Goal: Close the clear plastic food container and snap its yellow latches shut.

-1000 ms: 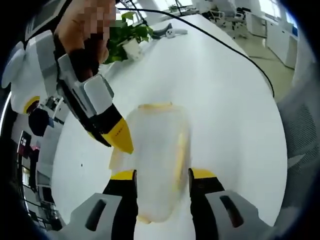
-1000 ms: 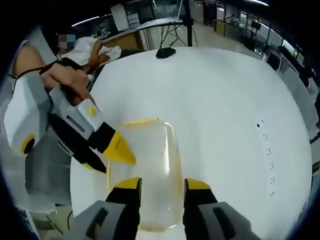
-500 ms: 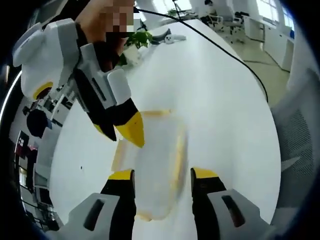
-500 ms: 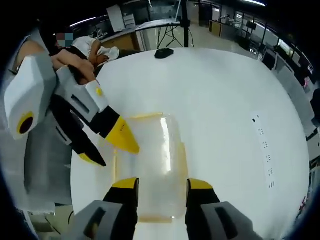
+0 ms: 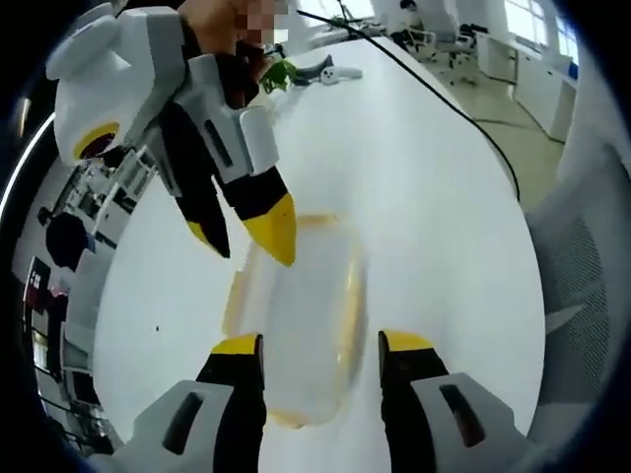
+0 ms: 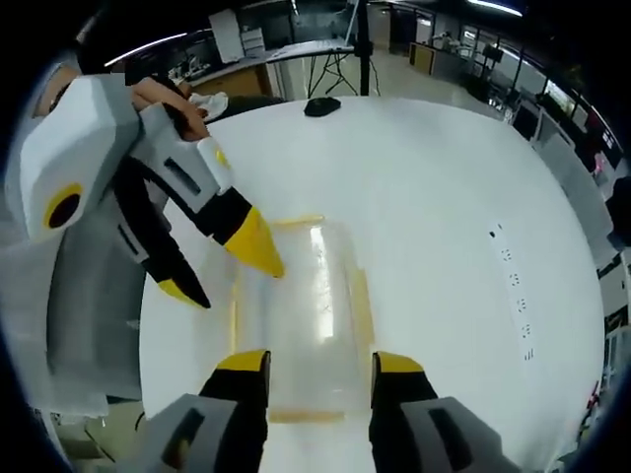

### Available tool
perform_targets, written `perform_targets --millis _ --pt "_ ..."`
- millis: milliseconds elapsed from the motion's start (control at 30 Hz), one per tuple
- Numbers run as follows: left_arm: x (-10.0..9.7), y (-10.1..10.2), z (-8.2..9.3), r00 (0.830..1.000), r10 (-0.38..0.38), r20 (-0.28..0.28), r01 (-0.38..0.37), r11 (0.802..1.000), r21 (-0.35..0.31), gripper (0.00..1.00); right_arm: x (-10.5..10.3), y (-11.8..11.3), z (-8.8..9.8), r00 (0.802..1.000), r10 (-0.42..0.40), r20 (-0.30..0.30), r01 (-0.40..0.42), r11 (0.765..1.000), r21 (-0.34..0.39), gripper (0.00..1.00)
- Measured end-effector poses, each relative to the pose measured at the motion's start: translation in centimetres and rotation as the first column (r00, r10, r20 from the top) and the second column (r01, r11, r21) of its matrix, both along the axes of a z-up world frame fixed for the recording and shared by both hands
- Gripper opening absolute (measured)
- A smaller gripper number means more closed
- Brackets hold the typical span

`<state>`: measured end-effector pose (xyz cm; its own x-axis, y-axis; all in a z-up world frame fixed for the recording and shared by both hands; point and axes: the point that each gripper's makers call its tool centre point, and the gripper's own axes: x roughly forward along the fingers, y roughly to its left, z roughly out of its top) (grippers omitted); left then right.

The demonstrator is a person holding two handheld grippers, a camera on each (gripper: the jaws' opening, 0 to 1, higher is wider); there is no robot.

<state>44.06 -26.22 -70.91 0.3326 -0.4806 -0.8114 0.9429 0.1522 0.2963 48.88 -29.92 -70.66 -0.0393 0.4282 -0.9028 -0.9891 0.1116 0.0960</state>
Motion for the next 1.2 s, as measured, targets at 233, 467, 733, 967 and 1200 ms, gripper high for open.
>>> perform_targets --millis 233,467,733,967,1200 --pt "0.5 0.6 0.0 1.0 -0.008 -0.005 0.008 1.0 0.023 0.46 -0.7 -0.2 0.2 1.0 -0.001 -0.001 0.001 1.0 0.013 0.45" --pt "1.1 1.2 0.0 0.999 0.008 -0.031 -0.006 0.999 0.035 0.54 -1.0 -0.8 0.1 1.0 -0.008 0.006 0.008 1.0 0.014 0.48" --pt "1.5 2.3 -0.4 0.997 0.015 -0.069 -0.011 0.998 0.067 0.61 -1.9 -1.4 -0.2 1.0 0.005 0.026 -0.005 1.0 0.004 0.49" --pt "2.1 2.7 -0.6 0.996 0.027 -0.085 -0.022 0.998 0.066 0.68 -1.8 -1.7 0.0 0.997 0.008 0.077 -0.008 1.0 0.007 0.58" --pt "2.5 3.2 -1.4 0.995 0.02 -0.094 -0.012 0.997 0.082 0.74 -2.5 -1.6 -0.4 0.994 0.038 0.099 -0.038 0.999 -0.007 0.62"
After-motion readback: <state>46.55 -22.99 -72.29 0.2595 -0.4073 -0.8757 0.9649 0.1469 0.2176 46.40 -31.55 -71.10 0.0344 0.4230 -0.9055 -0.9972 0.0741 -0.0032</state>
